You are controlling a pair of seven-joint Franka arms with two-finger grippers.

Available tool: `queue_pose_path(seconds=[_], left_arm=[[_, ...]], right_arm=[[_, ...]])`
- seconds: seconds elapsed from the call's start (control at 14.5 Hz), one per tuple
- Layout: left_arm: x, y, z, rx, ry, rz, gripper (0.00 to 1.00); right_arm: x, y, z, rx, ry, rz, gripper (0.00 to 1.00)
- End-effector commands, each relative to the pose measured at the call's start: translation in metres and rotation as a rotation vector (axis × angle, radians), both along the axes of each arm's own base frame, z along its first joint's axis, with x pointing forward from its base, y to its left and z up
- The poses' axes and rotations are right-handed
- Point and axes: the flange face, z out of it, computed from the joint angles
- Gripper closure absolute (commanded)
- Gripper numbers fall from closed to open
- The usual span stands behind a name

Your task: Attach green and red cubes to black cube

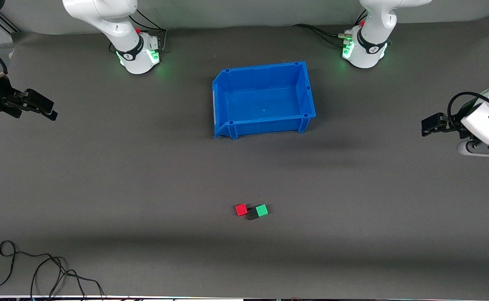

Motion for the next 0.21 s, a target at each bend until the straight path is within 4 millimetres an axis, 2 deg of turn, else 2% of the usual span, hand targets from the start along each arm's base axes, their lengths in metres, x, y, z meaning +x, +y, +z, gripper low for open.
queue_pose_path(seconds=[0.0, 0.14], left_arm=[[-0.0038, 0.0085, 0.0072, 0.002, -0.027, -0.005, 0.0], [-0.0047, 0.0086, 0.0083, 0.002, -0.024, -0.003, 0.0]], right_arm=[[-0.0042, 0.0021, 0.0029, -0.015, -0.035, 0.018, 0.0], [-0.0043, 0.003, 0.0015, -0.015, -0.031, 0.033, 0.0]])
